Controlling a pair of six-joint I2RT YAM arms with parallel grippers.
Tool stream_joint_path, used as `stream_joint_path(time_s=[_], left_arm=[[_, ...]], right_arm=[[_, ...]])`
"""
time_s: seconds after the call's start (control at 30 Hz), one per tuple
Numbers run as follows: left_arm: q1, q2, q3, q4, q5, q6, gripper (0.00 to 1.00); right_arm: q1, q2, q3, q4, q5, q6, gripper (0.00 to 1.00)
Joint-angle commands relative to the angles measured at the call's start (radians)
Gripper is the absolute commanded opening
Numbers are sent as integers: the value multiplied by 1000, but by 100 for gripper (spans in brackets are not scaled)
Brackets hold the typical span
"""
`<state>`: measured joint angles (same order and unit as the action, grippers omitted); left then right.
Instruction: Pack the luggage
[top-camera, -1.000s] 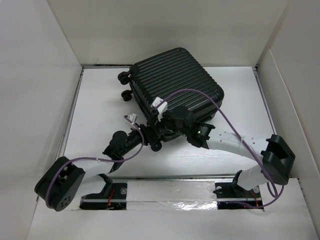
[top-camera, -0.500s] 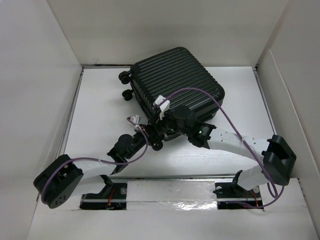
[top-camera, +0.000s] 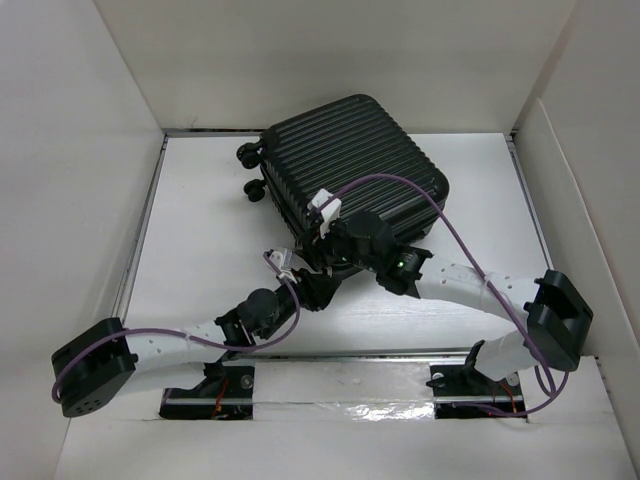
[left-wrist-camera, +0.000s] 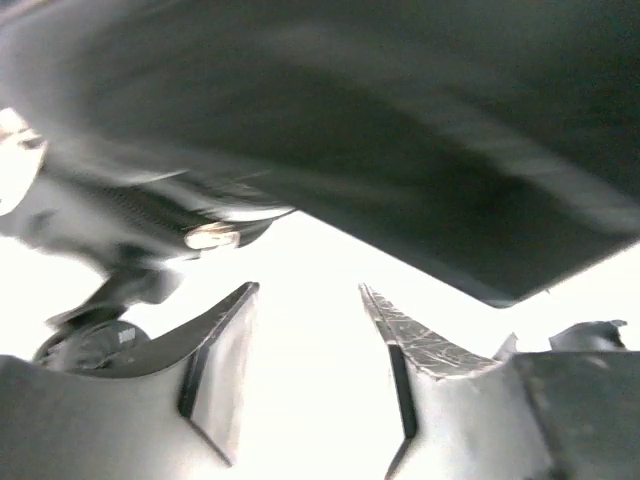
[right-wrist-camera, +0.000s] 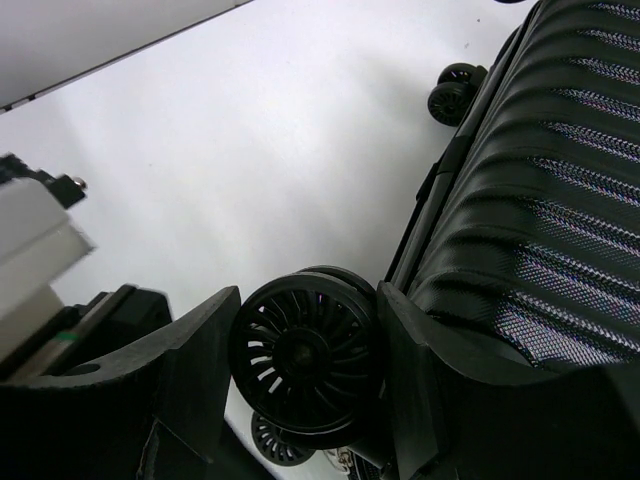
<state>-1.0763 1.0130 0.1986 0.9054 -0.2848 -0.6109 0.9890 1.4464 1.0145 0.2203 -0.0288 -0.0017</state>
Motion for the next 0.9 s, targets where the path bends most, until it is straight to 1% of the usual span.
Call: stream_joint_path(time_s=[0.0, 0.1, 0.2, 0.4, 0.53, 0.63, 0.77, 0.87], left_arm=[[-7, 13, 41, -75, -167, -45, 40], [-7, 33, 58, -106, -226, -46, 40], [-7, 88, 116, -155, -280, -12, 41], [-16, 212, 166, -45, -277, 42, 43], [-16, 243, 185, -28, -280, 42, 43], [-16, 260, 194, 1, -242, 48, 43], [-74, 259, 177, 39, -251, 51, 42], [-119, 259, 170, 43, -281, 56, 38]], right_arm=[[37, -57, 29, 177, -79, 120, 0], [37, -67, 13, 185, -73, 124, 0], [37, -72, 12, 179, -65, 123, 0], [37, -73, 7, 180, -80, 128, 0], [37, -73, 1, 183, -99, 127, 0], [37, -67, -2, 182, -108, 129, 0], [37, -72, -11, 198, -109, 134, 0], [37, -67, -4, 197, -88, 138, 0]])
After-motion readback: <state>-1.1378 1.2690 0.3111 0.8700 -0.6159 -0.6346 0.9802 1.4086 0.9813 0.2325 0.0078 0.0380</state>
